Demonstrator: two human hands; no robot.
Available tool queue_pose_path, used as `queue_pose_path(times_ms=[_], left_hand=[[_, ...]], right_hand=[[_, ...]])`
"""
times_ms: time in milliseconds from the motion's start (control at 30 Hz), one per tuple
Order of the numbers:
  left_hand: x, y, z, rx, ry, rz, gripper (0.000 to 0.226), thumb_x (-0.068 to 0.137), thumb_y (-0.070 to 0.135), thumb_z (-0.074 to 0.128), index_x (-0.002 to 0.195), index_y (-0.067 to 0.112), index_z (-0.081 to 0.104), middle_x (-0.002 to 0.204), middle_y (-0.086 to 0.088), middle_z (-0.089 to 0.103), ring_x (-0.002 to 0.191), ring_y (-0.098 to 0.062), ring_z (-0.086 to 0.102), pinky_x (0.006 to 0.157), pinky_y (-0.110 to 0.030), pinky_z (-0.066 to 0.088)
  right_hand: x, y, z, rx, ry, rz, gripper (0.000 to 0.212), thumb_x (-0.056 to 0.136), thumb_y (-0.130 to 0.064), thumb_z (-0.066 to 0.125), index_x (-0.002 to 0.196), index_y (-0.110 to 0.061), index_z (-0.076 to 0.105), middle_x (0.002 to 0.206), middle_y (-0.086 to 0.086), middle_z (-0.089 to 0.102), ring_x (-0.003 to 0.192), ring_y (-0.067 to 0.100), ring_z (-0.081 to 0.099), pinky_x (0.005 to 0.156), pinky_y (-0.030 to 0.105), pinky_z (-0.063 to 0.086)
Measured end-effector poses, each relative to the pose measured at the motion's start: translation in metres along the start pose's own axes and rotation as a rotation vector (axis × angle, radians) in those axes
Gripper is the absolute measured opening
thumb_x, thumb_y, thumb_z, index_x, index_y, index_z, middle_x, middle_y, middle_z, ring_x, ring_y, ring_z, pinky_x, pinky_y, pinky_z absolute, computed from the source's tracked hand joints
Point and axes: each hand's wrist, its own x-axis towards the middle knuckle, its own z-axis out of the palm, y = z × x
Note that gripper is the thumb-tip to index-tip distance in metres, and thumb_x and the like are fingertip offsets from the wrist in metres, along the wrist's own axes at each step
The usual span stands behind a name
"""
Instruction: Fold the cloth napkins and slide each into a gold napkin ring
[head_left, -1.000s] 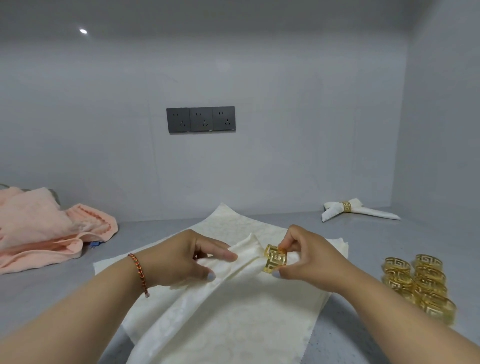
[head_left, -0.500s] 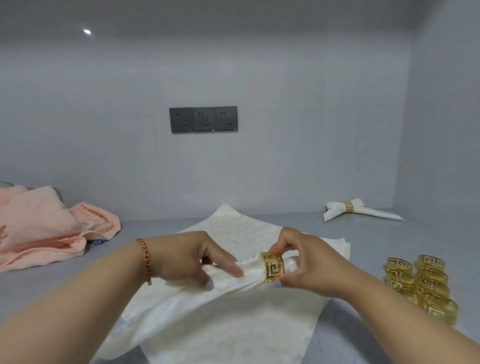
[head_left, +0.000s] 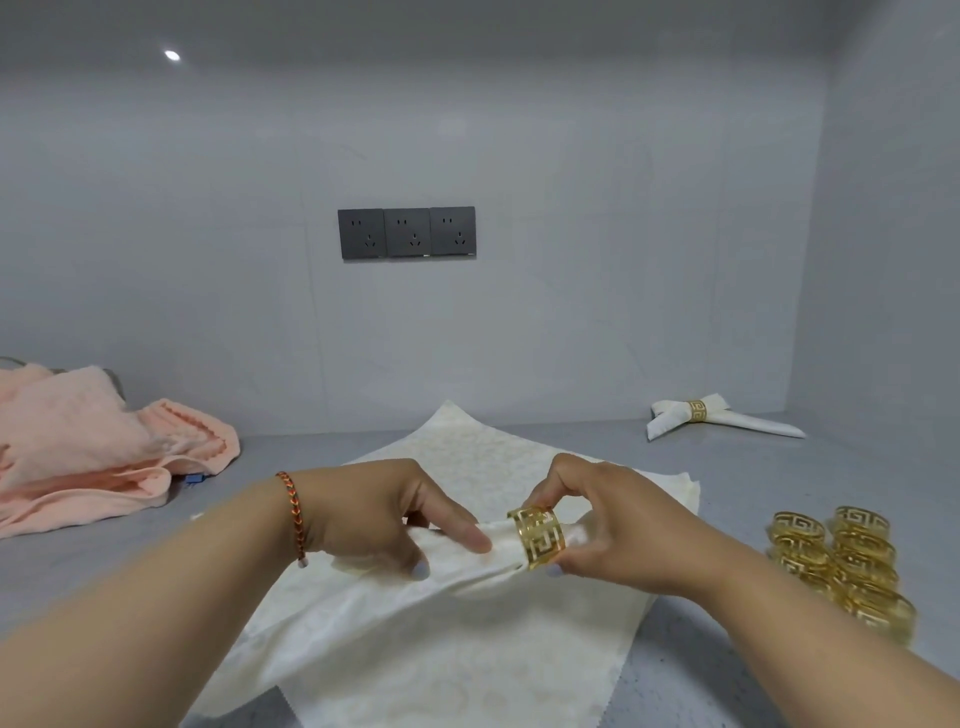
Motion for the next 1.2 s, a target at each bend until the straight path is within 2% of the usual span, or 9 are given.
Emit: queue_pose_path(times_ms=[100,200,333,500,700,833,933,1000,1200], left_hand=[[-0.004,-0.004,0.000,-0.114,0.017,0.035,0.055,0.080,-0.001,0.072,0.114,0.042,0.068,0.129,0.026,0.057,0.126,0.004,0.048,0.114,-0.032,0.033],[-0.004,-0.006,0.001,-0.148,-0.020,0.069,0.053,0.080,-0.001,0.071,0.117,0.037,0.067,0.133,0.022,0.056,0.129,0.001,0.047,0.115,-0.038,0.032],[-0.002,-0.004,0.002,-0.142,-0.039,0.079,0.054,0.081,-0.002,0.070,0.115,0.040,0.067,0.133,0.024,0.056,0.128,-0.002,0.049,0.113,-0.041,0.035],[0.001,-0.002,0.003,-0.117,-0.005,0.062,0.057,0.080,-0.004,0.068,0.115,0.041,0.067,0.132,0.023,0.057,0.125,-0.004,0.053,0.111,-0.039,0.037],[0.005,-0.003,0.003,-0.137,0.064,0.055,0.053,0.078,-0.006,0.071,0.113,0.034,0.070,0.122,0.015,0.066,0.114,-0.009,0.061,0.105,-0.031,0.044],[0.002,-0.008,0.003,-0.170,0.100,0.065,0.052,0.079,-0.005,0.072,0.114,0.033,0.071,0.123,0.015,0.066,0.117,-0.009,0.059,0.108,-0.034,0.041],[-0.002,-0.010,0.003,-0.177,0.121,0.058,0.053,0.079,-0.005,0.072,0.112,0.035,0.070,0.124,0.019,0.064,0.119,-0.004,0.057,0.109,-0.028,0.039],[-0.002,-0.011,0.003,-0.172,0.115,0.059,0.052,0.079,-0.007,0.072,0.114,0.032,0.071,0.123,0.018,0.065,0.119,-0.005,0.058,0.109,-0.030,0.040],[-0.002,-0.012,0.001,-0.174,0.164,0.035,0.051,0.077,-0.007,0.073,0.113,0.031,0.072,0.122,0.020,0.065,0.118,-0.001,0.057,0.107,-0.022,0.039]], right_hand=[[0.000,0.005,-0.003,0.160,-0.028,0.065,0.042,0.064,-0.024,0.087,0.089,-0.033,0.055,0.103,-0.026,0.066,0.105,-0.010,0.055,0.076,0.012,0.043],[0.000,0.009,-0.002,0.240,-0.050,0.079,0.045,0.061,-0.021,0.089,0.090,-0.033,0.057,0.104,-0.025,0.067,0.104,-0.007,0.057,0.085,0.017,0.046],[-0.001,0.006,0.000,0.329,-0.098,0.062,0.043,0.063,-0.014,0.089,0.093,-0.023,0.059,0.099,-0.019,0.070,0.097,-0.002,0.063,0.078,0.009,0.043],[0.001,-0.002,0.002,0.201,-0.065,0.036,0.043,0.065,-0.020,0.087,0.097,-0.030,0.060,0.097,-0.025,0.066,0.100,-0.014,0.054,0.074,0.006,0.041],[0.000,-0.003,0.004,0.249,-0.033,0.037,0.049,0.065,-0.020,0.087,0.101,-0.032,0.057,0.097,-0.026,0.065,0.094,-0.008,0.060,0.076,0.008,0.045],[-0.001,0.009,0.010,0.400,-0.051,0.079,0.058,0.064,-0.022,0.086,0.107,-0.041,0.052,0.107,-0.018,0.065,0.093,0.004,0.064,0.080,0.023,0.054],[-0.002,0.022,0.008,0.349,0.006,0.107,0.033,0.065,-0.028,0.083,0.091,-0.034,0.063,0.094,-0.006,0.069,0.080,0.010,0.063,0.075,0.034,0.053],[-0.002,0.026,0.007,0.281,0.026,0.097,0.015,0.074,-0.020,0.080,0.077,-0.025,0.067,0.083,-0.005,0.069,0.070,0.006,0.058,0.068,0.032,0.049],[-0.005,0.030,0.007,0.307,0.155,0.027,0.034,0.076,0.004,0.069,0.060,-0.017,0.047,0.091,-0.017,0.072,0.086,0.006,0.065,0.074,0.027,0.049]])
